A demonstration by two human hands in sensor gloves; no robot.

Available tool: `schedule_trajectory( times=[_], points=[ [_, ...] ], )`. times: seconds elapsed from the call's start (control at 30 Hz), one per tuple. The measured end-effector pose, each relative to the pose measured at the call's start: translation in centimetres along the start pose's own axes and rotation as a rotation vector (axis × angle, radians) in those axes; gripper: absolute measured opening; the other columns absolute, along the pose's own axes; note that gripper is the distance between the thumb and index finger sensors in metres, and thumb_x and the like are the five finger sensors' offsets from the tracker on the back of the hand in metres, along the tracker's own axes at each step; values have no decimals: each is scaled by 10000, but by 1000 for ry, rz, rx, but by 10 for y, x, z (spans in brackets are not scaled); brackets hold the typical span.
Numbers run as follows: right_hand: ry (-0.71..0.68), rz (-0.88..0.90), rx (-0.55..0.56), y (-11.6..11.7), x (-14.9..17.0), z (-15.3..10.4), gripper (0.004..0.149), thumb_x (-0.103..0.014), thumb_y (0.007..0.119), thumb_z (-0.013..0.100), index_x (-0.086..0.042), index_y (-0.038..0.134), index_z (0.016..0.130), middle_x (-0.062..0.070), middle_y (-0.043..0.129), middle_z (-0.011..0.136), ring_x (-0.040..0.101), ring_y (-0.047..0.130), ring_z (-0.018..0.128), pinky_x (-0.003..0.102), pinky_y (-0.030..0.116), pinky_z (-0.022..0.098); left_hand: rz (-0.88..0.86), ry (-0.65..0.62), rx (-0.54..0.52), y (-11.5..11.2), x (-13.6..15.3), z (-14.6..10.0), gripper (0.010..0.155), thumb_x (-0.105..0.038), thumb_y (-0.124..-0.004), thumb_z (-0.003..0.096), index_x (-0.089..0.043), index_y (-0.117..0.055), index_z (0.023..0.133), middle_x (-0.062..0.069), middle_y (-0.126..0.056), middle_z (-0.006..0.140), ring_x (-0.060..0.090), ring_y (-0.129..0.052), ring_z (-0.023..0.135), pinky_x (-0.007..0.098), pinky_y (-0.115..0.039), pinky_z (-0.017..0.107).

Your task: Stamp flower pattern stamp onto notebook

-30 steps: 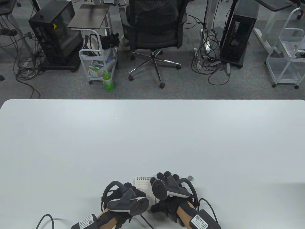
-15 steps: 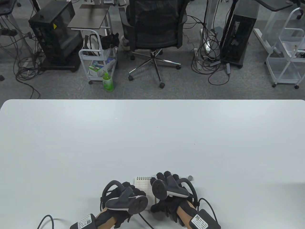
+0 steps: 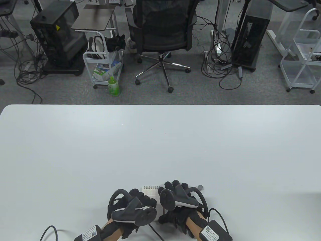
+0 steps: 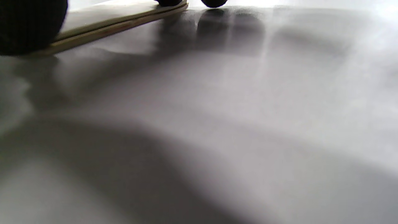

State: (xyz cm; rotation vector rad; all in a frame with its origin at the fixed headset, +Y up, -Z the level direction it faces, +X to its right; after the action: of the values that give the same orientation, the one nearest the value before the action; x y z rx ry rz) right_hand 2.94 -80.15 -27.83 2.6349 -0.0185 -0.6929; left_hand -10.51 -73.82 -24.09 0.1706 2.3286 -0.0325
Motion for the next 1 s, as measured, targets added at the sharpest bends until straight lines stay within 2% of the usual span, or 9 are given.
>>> schedule_trajectory(
  times=[1.0],
  points=[
    [-2, 1, 0, 0, -1, 0, 1022, -667, 768, 304, -240, 261, 1082, 181, 138, 1104, 504, 165, 1027, 685, 205, 702, 16, -10, 38, -7, -13, 11, 439, -383, -802, 398, -197, -828, 795, 23, -990, 685, 230, -1034, 491, 552, -764, 579]
  ],
)
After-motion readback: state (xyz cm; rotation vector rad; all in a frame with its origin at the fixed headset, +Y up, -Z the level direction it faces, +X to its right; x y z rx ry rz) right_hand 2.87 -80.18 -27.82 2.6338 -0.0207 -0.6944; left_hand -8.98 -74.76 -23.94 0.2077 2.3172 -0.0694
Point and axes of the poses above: the tracker on the back of each hand, its own x axis roughly to the little-finger side, its own z axis roughly from the wrist to the fingertips, y = z × x, the point moved 1 cm from there along z, roughly from the wrist to the fingertips
